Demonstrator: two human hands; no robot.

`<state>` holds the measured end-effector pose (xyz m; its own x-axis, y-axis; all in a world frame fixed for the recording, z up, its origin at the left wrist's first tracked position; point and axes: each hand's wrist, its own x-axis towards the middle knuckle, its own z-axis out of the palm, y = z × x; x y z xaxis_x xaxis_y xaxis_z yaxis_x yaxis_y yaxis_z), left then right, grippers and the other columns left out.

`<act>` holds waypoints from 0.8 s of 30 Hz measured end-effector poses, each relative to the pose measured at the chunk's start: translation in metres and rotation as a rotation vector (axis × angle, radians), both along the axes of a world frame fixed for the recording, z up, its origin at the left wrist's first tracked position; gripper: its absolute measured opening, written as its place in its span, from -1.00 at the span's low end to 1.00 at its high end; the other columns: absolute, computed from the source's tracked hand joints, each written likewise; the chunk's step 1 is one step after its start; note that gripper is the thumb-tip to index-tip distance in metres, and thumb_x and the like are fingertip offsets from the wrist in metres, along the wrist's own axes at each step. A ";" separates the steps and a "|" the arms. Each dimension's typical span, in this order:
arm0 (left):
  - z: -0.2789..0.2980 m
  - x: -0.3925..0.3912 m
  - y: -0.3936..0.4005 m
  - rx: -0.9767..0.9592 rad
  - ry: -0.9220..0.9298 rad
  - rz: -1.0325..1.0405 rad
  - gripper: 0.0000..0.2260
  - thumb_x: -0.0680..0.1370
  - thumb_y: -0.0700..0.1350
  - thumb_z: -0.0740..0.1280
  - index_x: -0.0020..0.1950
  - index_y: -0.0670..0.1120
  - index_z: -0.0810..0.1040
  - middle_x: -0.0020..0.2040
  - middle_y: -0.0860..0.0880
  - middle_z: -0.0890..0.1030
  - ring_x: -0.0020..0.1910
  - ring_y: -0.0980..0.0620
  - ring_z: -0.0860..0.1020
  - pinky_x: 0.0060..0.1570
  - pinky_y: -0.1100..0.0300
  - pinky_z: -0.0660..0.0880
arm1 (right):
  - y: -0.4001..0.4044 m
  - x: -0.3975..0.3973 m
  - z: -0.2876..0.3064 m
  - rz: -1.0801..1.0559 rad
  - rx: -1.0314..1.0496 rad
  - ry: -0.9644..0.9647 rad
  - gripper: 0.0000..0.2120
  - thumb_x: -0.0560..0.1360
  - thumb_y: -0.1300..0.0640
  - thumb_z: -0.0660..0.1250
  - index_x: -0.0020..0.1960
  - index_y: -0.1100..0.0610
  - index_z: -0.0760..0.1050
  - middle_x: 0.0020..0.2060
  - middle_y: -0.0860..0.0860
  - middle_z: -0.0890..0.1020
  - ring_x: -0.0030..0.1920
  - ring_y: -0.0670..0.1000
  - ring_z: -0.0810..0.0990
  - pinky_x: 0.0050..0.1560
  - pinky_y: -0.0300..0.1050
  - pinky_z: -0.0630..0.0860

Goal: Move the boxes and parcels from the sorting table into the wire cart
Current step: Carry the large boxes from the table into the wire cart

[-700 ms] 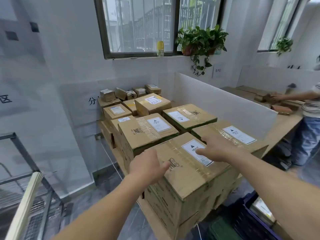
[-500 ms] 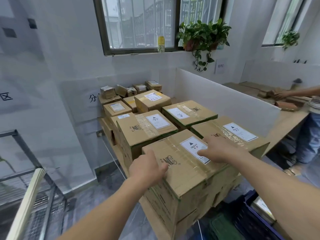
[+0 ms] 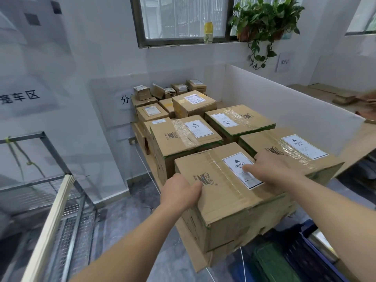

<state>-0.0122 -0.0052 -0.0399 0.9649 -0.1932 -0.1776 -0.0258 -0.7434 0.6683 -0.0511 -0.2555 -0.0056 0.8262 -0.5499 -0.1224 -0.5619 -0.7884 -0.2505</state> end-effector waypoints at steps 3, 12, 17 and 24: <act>-0.004 0.001 0.003 -0.032 0.045 0.021 -0.73 0.46 0.14 0.34 -0.05 -0.05 0.63 -0.07 0.04 0.67 -0.13 -0.04 0.64 -0.10 0.04 0.66 | 0.004 0.001 -0.003 -0.014 0.024 -0.030 -0.61 0.50 -0.18 0.38 -0.26 0.13 0.44 -0.29 0.04 0.55 -0.27 0.07 0.51 -0.33 -0.08 0.33; 0.003 -0.010 0.037 -0.067 0.116 0.008 -0.48 0.29 0.28 0.33 0.05 -0.07 0.57 -0.07 0.01 0.66 -0.15 -0.07 0.66 -0.10 -0.05 0.68 | 0.042 -0.014 0.008 -0.009 0.016 -0.015 -0.57 0.52 -0.23 0.35 -0.27 0.11 0.40 -0.34 0.01 0.48 -0.33 0.03 0.44 -0.36 -0.08 0.29; 0.000 -0.019 0.083 -0.077 0.092 -0.017 -0.26 0.08 0.39 0.21 0.12 -0.01 0.56 -0.02 0.02 0.66 -0.10 -0.08 0.65 -0.08 -0.06 0.68 | 0.086 -0.030 0.014 0.003 0.027 0.012 -0.55 0.50 -0.27 0.38 -0.25 0.10 0.41 -0.33 -0.01 0.48 -0.34 0.00 0.44 -0.38 -0.10 0.27; 0.007 -0.039 0.167 -0.057 0.060 0.004 -0.37 0.20 0.34 0.28 0.11 -0.04 0.55 -0.01 0.00 0.63 -0.08 -0.05 0.63 -0.06 -0.04 0.67 | 0.166 -0.052 0.014 0.019 0.087 0.016 -0.57 0.46 -0.27 0.41 -0.23 0.09 0.44 -0.31 -0.02 0.51 -0.31 0.00 0.47 -0.37 -0.10 0.27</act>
<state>-0.0509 0.1616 -0.0333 0.9535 -0.2013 -0.2241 0.0183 -0.7038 0.7102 -0.1028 -0.0891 0.0084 0.8339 -0.5209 -0.1821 -0.5515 -0.7747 -0.3093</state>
